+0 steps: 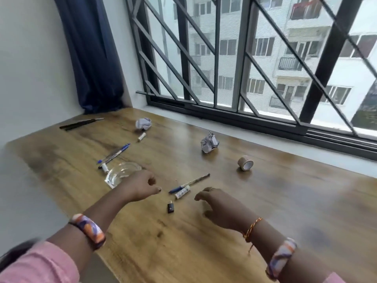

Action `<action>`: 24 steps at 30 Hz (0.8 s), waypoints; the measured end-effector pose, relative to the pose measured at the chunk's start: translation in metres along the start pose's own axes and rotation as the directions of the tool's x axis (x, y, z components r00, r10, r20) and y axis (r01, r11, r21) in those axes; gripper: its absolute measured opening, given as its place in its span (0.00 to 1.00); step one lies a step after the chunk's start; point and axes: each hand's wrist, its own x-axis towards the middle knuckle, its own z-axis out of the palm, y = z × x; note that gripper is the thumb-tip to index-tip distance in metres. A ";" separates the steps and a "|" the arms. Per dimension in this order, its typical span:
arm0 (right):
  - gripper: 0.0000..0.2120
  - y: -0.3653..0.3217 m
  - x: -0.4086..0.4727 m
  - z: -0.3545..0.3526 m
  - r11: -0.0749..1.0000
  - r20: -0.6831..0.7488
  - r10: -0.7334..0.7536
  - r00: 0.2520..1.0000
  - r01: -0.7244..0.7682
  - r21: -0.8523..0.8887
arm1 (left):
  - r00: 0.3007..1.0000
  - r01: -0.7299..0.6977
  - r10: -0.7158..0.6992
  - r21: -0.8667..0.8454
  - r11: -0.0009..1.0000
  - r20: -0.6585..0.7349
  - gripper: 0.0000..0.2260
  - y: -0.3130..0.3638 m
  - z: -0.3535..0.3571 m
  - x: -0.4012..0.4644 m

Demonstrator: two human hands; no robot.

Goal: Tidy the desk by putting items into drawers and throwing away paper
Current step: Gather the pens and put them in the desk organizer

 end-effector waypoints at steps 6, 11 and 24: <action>0.19 -0.016 0.038 0.011 0.993 -0.162 -0.113 0.980 0.114 -0.002 | 0.999 -0.029 0.028 -0.047 0.998 -0.026 0.06 -0.009 0.002 -0.001; 0.17 -0.035 0.065 0.016 0.975 -0.208 -0.167 0.964 0.130 -0.181 | 0.994 -0.021 0.014 -0.071 0.997 -0.104 0.06 -0.020 -0.013 0.001; 0.10 -0.055 0.128 0.001 0.939 -0.037 0.048 0.998 -0.058 -0.339 | 0.939 0.195 -0.186 0.002 0.981 -0.289 0.04 -0.152 -0.090 0.110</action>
